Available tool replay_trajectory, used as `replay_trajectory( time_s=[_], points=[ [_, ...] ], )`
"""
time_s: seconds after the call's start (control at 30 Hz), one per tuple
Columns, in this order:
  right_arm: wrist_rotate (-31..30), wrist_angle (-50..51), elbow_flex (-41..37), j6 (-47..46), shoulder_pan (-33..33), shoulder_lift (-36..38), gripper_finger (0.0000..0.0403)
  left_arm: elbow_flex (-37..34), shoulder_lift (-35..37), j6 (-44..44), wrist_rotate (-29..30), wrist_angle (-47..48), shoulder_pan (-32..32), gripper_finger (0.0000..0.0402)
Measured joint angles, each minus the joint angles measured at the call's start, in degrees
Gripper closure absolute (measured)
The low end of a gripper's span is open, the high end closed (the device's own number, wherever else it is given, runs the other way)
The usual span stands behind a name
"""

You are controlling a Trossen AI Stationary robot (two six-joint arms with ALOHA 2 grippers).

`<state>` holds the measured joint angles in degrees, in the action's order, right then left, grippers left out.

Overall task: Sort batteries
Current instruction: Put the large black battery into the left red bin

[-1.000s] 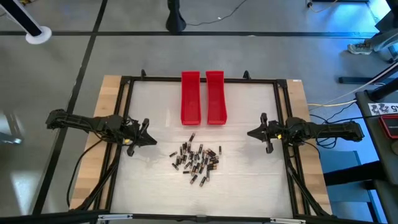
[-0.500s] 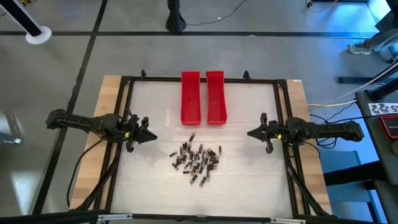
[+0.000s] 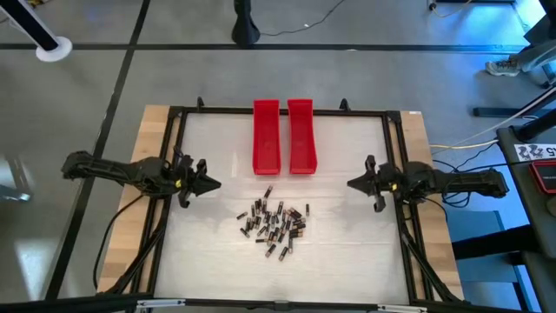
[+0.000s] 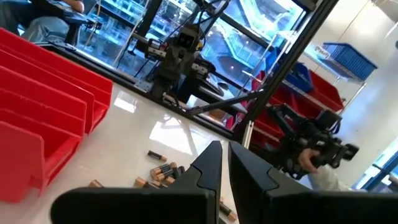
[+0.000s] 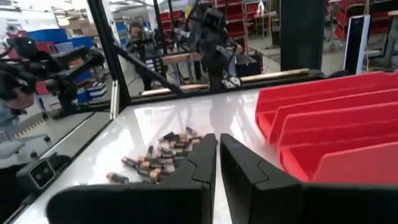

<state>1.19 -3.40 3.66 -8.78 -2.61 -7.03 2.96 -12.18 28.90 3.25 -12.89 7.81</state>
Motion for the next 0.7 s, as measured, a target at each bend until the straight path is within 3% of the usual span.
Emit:
replay_trajectory(
  time_s=[0.4, 0.7],
  points=[
    [-7.7, -0.2, 7.9, 0.1, 0.0, -8.7, 0.0377, 11.5, -14.6, -15.5, -0.8, 2.7, 0.1, 0.0382],
    [-8.3, -4.9, 18.9, 3.1, 0.0, -31.2, 0.0377, 17.5, -29.5, -25.5, -1.0, 3.8, 0.1, 0.0374]
  ],
)
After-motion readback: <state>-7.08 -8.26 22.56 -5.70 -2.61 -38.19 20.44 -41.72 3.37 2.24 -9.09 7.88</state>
